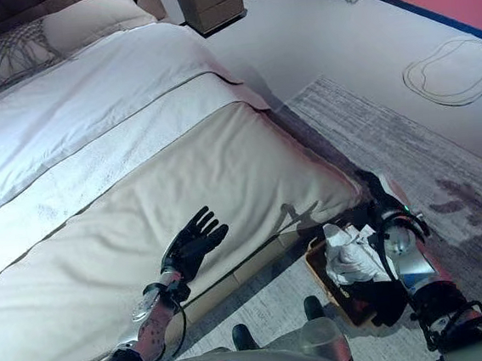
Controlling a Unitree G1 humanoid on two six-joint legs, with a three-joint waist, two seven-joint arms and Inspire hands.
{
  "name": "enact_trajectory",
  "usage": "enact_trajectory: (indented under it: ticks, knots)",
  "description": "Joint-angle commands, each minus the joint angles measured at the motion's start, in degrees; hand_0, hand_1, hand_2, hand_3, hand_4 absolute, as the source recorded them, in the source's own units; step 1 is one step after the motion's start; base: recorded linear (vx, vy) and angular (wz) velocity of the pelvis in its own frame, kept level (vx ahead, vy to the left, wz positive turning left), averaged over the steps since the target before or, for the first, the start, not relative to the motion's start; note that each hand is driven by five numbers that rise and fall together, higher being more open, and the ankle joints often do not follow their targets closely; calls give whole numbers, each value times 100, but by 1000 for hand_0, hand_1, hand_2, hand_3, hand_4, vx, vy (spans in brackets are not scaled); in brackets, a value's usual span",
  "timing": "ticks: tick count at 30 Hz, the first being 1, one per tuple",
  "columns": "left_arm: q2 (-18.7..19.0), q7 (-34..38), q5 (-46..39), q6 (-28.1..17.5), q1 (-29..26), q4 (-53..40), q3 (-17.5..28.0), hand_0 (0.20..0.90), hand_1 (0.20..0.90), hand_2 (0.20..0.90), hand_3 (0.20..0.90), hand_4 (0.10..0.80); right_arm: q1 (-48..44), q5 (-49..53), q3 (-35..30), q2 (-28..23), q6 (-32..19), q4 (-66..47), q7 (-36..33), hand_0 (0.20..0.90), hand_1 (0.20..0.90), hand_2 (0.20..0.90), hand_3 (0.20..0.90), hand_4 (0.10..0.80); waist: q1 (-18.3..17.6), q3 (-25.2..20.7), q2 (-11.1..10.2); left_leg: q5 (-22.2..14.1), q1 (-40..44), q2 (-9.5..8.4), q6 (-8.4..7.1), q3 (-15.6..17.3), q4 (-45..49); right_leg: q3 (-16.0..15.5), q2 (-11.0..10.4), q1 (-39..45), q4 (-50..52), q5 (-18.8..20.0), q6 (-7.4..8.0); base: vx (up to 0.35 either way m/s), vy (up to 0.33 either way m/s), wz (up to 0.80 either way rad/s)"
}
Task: Pick up the clothes from the bed and place them into the basket
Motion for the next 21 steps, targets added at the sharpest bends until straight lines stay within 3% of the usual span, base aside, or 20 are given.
enact_trajectory:
  ticks: [1, 8, 16, 21]
  knots:
    - [211, 335, 692, -650, -264, -265, 152, 900, 900, 900, 900, 800, -730, -342, 90, -46, -790, -556, -175, 900, 900, 900, 900, 800, 255, -350, -372, -433, -37, -228, 105, -723, 34, -197, 42, -141, 137, 20, -91, -4, 7, 35]
    - [376, 854, 1219, -492, -125, -481, 119, 900, 900, 900, 900, 800, -733, -719, 563, -103, -1086, -1107, 39, 900, 900, 900, 900, 800, 599, -519, -462, -339, -194, -267, 82, -1014, 34, -641, -22, -3, 63, -90, -108, 4, 7, 37]
    - [479, 756, 1298, -361, 48, -735, 85, 900, 900, 900, 900, 800, -423, -688, 931, 136, -1048, -1250, -89, 900, 900, 900, 900, 800, 1017, -504, -564, -216, -274, -308, 109, -1372, 34, -1170, -107, 194, 80, -177, -116, -6, -14, 36]
    - [533, 735, 1283, -320, 93, -861, 60, 900, 900, 900, 900, 800, -295, -521, 1052, 331, -986, -1121, -229, 900, 900, 900, 900, 800, 1135, -464, -587, -169, -268, -318, 125, -1475, 34, -1343, -125, 287, 83, -183, -119, -18, -7, 24]
